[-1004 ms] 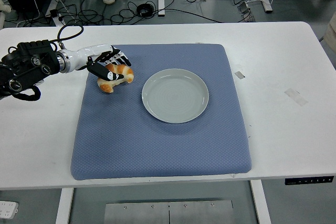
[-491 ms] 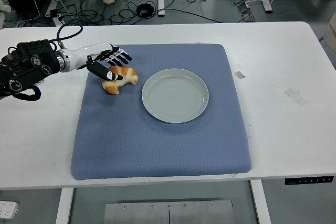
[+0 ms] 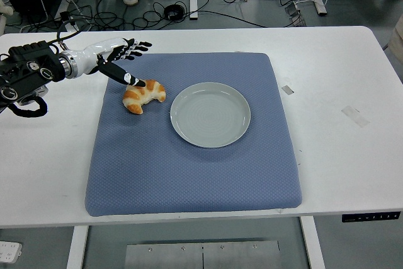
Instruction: Place the bread on the table
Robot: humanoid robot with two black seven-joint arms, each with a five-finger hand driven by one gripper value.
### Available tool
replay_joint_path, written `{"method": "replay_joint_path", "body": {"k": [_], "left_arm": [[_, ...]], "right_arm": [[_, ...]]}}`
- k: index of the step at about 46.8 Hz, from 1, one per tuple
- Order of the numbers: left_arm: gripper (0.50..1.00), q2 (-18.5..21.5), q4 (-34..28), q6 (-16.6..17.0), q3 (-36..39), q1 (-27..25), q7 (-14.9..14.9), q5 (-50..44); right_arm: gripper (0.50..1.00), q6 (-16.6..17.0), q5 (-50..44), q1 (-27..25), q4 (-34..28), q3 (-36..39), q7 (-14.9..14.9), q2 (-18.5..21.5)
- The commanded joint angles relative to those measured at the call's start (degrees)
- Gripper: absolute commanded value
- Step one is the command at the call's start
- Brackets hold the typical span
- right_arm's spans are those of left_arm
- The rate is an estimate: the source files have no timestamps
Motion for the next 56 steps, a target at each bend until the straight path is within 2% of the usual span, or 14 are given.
{"method": "replay_joint_path", "body": {"k": [1,21,42,56], "left_arm": [[0.958,0.03,-0.02,0.07,-2.54,0.23,0.0,-0.28],[0.965,0.29,2.88,0.07,-13.97,0.41,0.18,-2.12],[0.965,2.93,3.76,0.07,-15.73,0.41,0.27,-13.28],[0.966,3.28,6.13,0.07,-19.6,2.08,0.35,-13.64]], "right_arm": [[1.0,0.0,0.0,0.01,-0.07,0.03,-0.01,0.0],[1.0,0.0,0.0,0.01,-0.07,-0.06,-0.01,0.0],[1.0,0.0,0.0,0.01,0.01,-0.06,-0.1,0.0],[1.0,0.0,0.0,0.01,0.01,0.03,-0.01,0.0]]}}
